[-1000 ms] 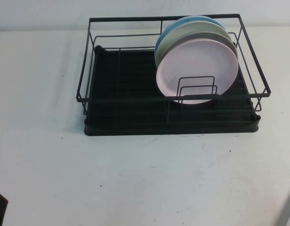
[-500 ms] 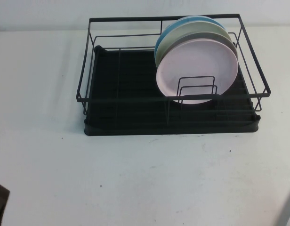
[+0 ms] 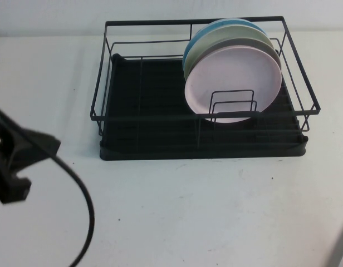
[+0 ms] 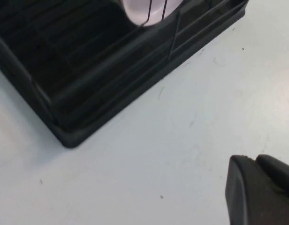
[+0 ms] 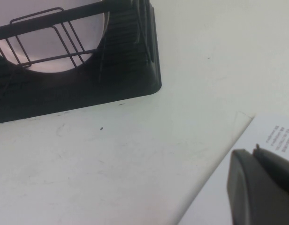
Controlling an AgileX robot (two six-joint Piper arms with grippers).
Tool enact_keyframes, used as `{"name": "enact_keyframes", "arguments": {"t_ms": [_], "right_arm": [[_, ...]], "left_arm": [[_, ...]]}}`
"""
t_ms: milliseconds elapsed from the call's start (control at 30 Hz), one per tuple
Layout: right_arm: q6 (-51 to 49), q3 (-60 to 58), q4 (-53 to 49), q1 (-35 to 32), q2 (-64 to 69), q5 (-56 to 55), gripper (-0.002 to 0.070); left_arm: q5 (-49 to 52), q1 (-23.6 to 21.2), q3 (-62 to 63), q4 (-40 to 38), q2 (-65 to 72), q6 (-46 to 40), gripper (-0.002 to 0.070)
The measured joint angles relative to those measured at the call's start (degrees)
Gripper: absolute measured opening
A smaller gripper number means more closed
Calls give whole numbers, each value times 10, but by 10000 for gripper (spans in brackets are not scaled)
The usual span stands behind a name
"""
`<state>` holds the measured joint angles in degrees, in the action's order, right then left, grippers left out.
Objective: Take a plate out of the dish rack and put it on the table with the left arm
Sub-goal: Grasp the plate from the shelf
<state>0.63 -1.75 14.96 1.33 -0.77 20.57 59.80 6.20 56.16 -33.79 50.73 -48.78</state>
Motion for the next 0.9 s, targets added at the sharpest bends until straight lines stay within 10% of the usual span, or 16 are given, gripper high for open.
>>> {"name": "enact_keyframes", "arguments": {"t_ms": [600, 900], "right_arm": [[0, 0, 0, 0, 0, 0, -18], [0, 0, 0, 0, 0, 0, -18]], "left_arm": [[-28, 112, 353, -65, 407, -173, 13], [-64, 177, 475, -38, 564, -208, 387]]}}
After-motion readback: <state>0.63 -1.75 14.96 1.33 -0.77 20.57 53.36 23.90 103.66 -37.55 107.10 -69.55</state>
